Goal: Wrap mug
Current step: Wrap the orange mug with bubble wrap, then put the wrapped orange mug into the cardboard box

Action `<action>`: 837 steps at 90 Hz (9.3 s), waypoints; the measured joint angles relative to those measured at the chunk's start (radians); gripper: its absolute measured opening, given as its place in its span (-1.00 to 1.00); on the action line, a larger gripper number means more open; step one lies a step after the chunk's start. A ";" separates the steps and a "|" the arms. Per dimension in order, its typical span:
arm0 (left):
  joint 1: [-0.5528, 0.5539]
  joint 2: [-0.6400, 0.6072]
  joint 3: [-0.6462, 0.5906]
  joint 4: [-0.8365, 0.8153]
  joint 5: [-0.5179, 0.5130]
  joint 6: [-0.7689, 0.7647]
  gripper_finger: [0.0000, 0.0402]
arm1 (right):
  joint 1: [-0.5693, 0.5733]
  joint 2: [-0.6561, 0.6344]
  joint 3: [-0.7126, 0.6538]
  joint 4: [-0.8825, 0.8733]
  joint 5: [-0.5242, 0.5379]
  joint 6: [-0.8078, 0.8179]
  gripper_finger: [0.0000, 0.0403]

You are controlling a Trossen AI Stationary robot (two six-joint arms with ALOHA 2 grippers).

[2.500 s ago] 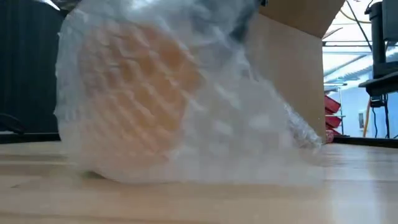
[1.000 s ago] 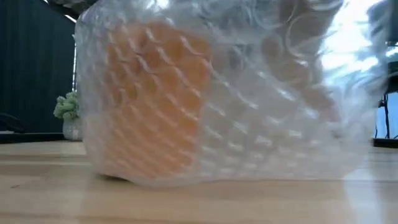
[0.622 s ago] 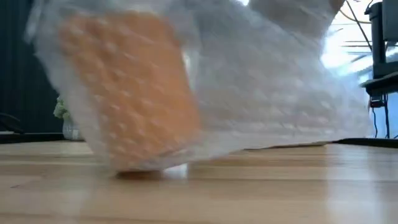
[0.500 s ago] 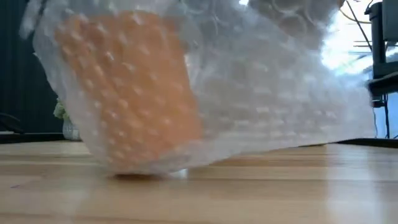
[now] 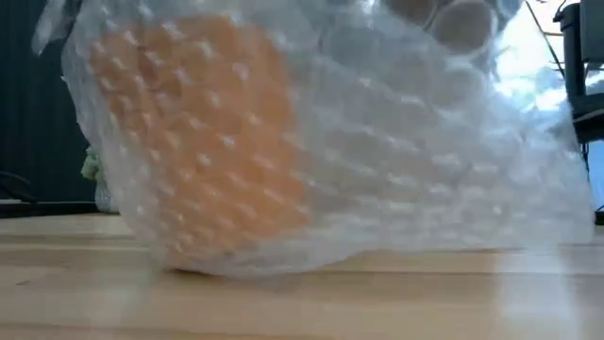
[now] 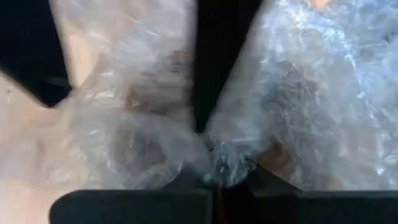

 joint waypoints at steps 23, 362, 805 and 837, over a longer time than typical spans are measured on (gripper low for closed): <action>-0.011 -0.002 0.003 -0.011 0.007 -0.007 -1.00 | -0.010 0.036 0.005 -0.068 -0.025 0.062 0.15; -0.112 -0.221 0.006 -0.151 -0.230 -0.001 -1.00 | -0.024 0.081 0.219 -0.322 -0.061 -0.275 0.15; -0.132 -0.221 0.006 -0.154 -0.180 -0.004 -1.00 | -0.015 0.314 0.226 -0.248 -0.134 -0.268 -0.63; -0.135 -0.221 0.006 -0.156 -0.150 -0.004 -1.00 | 0.042 0.258 0.288 -0.340 -0.091 -0.327 -0.85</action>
